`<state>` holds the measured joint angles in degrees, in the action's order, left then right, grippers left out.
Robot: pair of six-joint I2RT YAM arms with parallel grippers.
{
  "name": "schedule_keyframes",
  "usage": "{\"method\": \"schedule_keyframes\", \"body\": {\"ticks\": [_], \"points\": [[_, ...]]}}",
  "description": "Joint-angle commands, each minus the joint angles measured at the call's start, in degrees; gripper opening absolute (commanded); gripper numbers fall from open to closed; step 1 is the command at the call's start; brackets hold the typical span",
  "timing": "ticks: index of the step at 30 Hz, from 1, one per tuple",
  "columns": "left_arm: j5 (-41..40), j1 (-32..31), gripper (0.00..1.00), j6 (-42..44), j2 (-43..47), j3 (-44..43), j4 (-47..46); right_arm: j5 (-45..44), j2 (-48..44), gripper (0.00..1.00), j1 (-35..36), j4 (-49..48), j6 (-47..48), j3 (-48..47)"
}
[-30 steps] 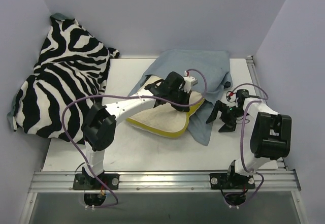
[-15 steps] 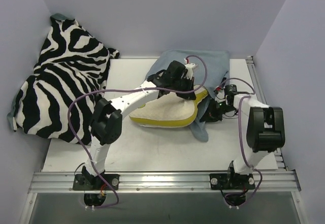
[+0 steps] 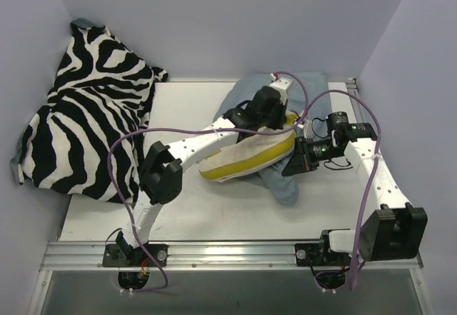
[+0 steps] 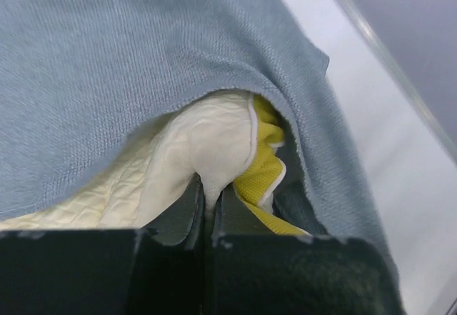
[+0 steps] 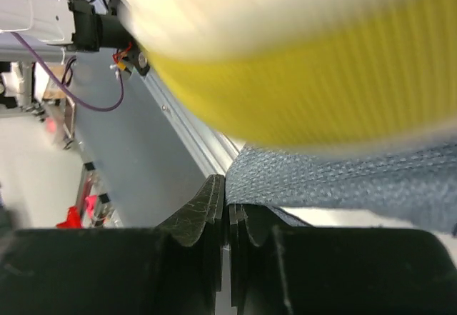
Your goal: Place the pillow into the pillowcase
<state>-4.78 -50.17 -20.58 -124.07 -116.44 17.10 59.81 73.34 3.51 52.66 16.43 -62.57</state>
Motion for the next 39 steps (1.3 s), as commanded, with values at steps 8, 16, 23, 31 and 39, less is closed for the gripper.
{"method": "schedule_keyframes", "body": {"ticks": [8,16,23,31,39], "points": [[18.01,4.82,0.56,-2.35,0.56,17.39,-4.36,7.88,1.54,0.21,-9.57,18.71,4.85,-5.9],[42.38,13.07,0.9,-0.95,16.65,20.35,4.96,-14.87,4.45,0.82,-7.65,13.45,2.05,-16.17],[42.92,33.63,0.98,0.45,34.4,33.72,6.96,-48.19,5.47,1.0,24.84,-8.78,-2.8,-19.77],[36.42,52.96,0.98,10.01,42.94,33.12,16.55,-57.35,29.73,1.0,45.33,-11.0,-5.17,-42.61],[33.87,60.89,0.97,14.16,47.96,36.81,21.3,-59.64,50.75,1.0,55.37,-8.81,-5.7,-59.6]]}}
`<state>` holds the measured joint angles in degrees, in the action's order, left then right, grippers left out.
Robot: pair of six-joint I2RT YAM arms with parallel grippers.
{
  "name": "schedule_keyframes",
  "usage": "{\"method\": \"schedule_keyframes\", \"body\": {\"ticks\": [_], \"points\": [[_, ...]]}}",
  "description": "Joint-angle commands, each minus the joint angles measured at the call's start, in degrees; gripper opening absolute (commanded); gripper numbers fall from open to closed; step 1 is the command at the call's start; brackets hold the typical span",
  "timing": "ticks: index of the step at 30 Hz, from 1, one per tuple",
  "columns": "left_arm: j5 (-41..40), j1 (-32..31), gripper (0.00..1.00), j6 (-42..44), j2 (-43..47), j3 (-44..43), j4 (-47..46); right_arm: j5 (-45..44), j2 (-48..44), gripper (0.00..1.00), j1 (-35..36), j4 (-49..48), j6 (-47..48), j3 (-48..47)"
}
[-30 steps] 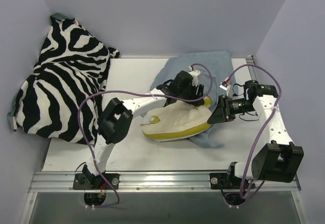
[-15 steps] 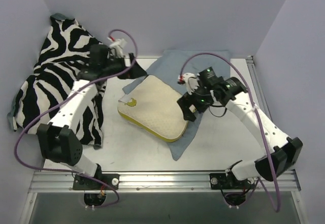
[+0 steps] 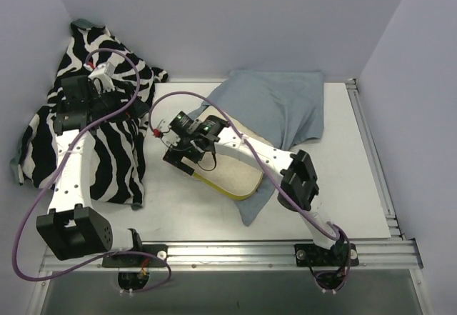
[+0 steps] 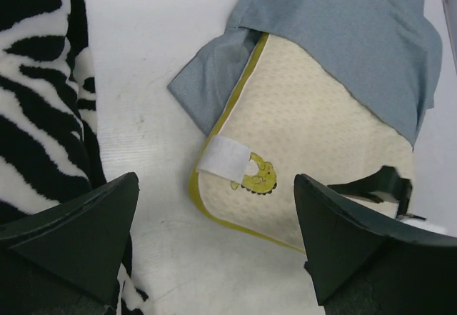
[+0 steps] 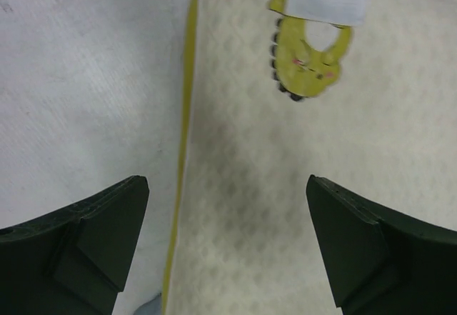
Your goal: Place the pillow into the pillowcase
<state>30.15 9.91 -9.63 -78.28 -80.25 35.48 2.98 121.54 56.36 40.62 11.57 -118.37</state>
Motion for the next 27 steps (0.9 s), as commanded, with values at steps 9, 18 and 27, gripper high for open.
{"method": "schedule_keyframes", "body": {"ticks": [9,18,27], "points": [[-3.43,1.25,0.97,3.3,3.22,5.36,2.22,-13.36,14.43,0.64,0.61,4.03,1.79,0.76],[3.93,1.25,0.93,-0.55,6.74,21.5,-10.32,3.58,-13.76,0.0,-7.39,-1.59,-2.6,5.95],[2.82,-11.9,0.96,-9.18,-1.42,29.71,-37.3,11.61,-27.31,0.0,-13.99,-1.42,-2.26,13.59]]}}
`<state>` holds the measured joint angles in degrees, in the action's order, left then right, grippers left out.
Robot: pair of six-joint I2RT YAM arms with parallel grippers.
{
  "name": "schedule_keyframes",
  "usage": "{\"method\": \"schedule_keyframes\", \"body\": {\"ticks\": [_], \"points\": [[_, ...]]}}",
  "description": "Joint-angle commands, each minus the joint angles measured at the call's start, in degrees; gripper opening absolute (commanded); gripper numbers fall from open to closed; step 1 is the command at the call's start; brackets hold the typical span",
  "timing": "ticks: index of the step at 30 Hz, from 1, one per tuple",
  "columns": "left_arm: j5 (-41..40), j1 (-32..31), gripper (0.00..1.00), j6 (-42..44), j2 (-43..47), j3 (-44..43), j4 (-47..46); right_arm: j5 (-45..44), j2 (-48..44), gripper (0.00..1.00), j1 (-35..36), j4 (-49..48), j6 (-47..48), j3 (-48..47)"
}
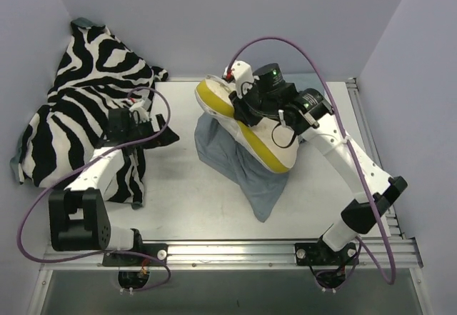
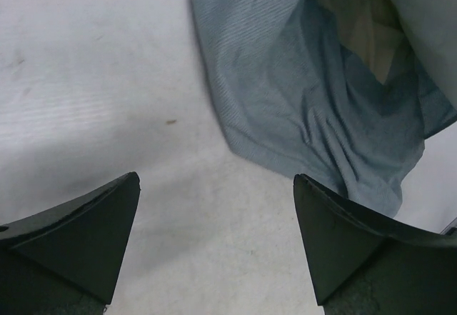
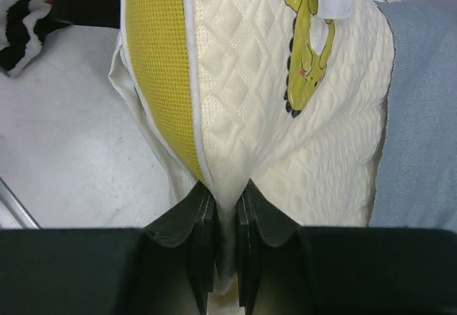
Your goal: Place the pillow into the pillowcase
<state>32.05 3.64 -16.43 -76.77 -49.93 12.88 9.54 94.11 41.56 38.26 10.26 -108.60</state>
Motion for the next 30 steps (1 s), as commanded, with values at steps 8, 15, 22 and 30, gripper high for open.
{"method": "schedule_keyframes", "body": {"ticks": [8,15,22,30], "points": [[-2.79,-11.19,0.97,3.06,-22.7,-12.81,-16.32,6.63,-6.91,0.0,-2.27,4.36,-0.94,10.5],[0.57,-17.69,0.98,4.12,-34.58,-21.35,-12.97,8.48,-10.34,0.0,-3.5,4.37,-0.6,15.87],[-3.45,-19.2,0.06,6.32,-39.33,-27.57,7.48,5.06,-13.07,0.0,-4.03,0.07,2.04,26.58],[15.94,-15.42,0.0,21.02,-21.43,-22.84,42.67,-8.92,7.36,0.0,-7.97,-9.79,-5.59,36.18]]}}
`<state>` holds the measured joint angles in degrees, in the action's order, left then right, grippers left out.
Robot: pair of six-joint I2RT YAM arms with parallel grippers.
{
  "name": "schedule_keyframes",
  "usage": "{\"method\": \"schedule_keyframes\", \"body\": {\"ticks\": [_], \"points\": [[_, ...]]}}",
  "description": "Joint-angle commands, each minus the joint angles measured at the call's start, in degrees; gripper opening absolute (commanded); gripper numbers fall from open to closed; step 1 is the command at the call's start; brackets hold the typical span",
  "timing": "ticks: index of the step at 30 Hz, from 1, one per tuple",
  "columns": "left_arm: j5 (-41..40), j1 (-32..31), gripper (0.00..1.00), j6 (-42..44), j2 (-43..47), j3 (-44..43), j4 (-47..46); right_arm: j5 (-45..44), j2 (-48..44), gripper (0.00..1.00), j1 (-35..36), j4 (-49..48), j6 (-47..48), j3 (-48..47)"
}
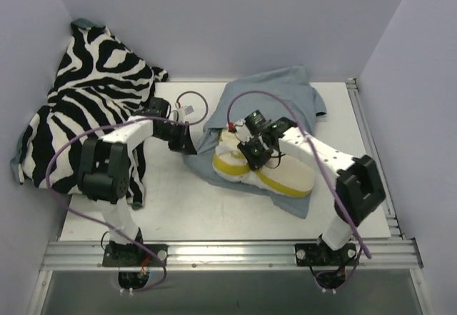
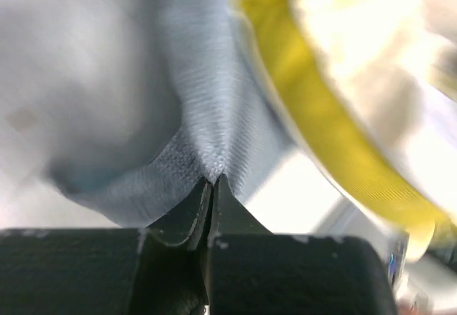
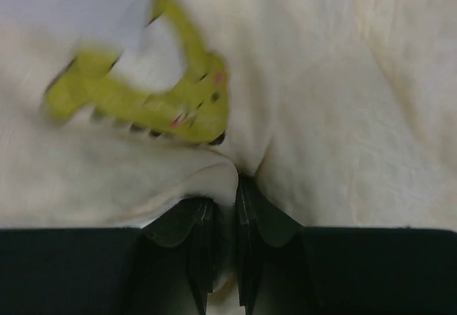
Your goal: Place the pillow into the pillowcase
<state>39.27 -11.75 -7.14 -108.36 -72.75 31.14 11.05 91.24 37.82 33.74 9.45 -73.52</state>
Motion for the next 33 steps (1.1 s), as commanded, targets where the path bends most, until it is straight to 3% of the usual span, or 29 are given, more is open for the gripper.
{"method": "schedule_keyframes", "body": {"ticks": [1,3,6,7,8,9,10,12,13,15,16,18,19,22,27,33], "points": [[8.37,-0.03,0.0,14.93,10.7,-0.63,28.59,-10.35,12.1,0.0,-5.47,-5.17,-8.62,0.57],[6.62,0.06,0.0,22.82,11.76,-1.69,37.72,-8.51,15.44,0.0,-8.01,-4.65,-11.98,-0.66],[2.94,0.15,0.01,28.83,14.3,1.19,39.44,-4.55,13.98,0.0,-8.64,-5.26,-15.08,0.82],[2.66,0.15,0.09,30.32,15.18,1.9,39.09,-3.94,12.92,0.0,-8.56,-5.43,-15.08,1.96],[2.48,0.41,0.21,32.17,16.32,2.69,38.05,-2.89,11.69,0.0,-8.64,-5.7,-14.99,4.24],[2.66,0.76,0.41,32.97,19.21,4.18,35.42,-2.61,9.07,0.0,-8.73,-5.61,-14.73,5.74],[2.74,1.2,0.5,33.76,20.97,4.81,33.48,-2.26,7.74,0.0,-9.08,-5.44,-14.38,7.06],[-0.83,2.08,0.59,32.98,27.1,6.12,24.13,-0.43,3.62,0.0,-9.87,-4.65,-12.97,10.39],[-3.03,1.82,0.7,32.02,29.23,6.56,20.15,0.11,2.29,0.0,-10.74,-4.3,-12.45,11.28],[-10.84,-1.86,0.77,27.71,33.88,8.23,7.53,1.51,-0.35,0.0,-11.54,-3.25,-10.95,13.21],[-19.14,-4.4,0.79,27.44,34.52,9.37,4.84,2.22,-0.88,0.0,-11.81,-2.8,-10.69,13.57],[-26.66,-13.0,0.81,27.7,34.62,10.6,-1.12,3.88,-2.02,0.0,-12.86,-1.75,-10.16,14.01],[-34.09,-15.65,0.82,27.7,34.01,11.66,-2.64,5.72,-2.21,0.0,-13.21,-1.74,-10.24,14.54],[-45.63,-23.22,0.83,27.96,28.66,11.32,-5.73,8.36,-3.0,0.0,-14.18,-1.66,-10.33,15.15],[-56.57,-26.66,0.84,32.61,18.63,10.87,-14.94,11.1,-5.28,0.0,-15.84,-0.95,-9.9,16.82],[-59.48,-26.22,0.81,42.9,11.6,9.91,-27.7,13.91,-7.57,0.0,-17.69,0.45,-7.87,19.02]]}}
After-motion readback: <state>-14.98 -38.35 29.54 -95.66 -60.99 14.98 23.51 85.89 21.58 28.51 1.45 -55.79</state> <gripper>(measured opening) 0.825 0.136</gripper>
